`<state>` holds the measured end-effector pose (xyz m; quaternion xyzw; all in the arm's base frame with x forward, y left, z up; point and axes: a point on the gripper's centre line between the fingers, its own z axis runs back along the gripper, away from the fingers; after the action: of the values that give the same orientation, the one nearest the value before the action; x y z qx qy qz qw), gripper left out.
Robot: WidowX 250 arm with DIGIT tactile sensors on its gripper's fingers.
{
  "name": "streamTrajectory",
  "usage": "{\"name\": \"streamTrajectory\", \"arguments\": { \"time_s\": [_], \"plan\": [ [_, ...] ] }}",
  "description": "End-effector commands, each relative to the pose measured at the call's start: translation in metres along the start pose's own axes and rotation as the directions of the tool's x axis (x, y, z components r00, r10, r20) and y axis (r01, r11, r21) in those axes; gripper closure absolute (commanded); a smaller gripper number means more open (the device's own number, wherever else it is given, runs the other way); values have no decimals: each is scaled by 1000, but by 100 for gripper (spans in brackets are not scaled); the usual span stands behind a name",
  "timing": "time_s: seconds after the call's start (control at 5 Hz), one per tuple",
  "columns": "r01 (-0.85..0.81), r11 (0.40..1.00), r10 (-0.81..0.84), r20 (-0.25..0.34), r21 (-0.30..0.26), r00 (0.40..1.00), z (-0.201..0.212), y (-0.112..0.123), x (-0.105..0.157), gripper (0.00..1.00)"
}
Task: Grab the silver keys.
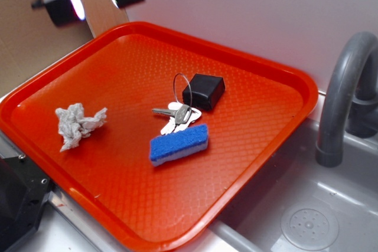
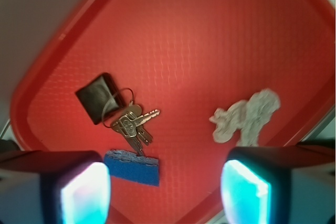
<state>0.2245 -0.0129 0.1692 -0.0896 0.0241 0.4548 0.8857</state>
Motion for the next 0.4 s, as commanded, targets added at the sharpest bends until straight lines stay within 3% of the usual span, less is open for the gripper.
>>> {"name": "streamTrajectory", "arguments": {
  "time_s": [0.0,0.2],
  "plan": [
    [-92,991,100,75,-98,992,-33,-32,16,0],
    [-110,990,117,79,-90,990,-51,-44,18,0]
  ]
}}
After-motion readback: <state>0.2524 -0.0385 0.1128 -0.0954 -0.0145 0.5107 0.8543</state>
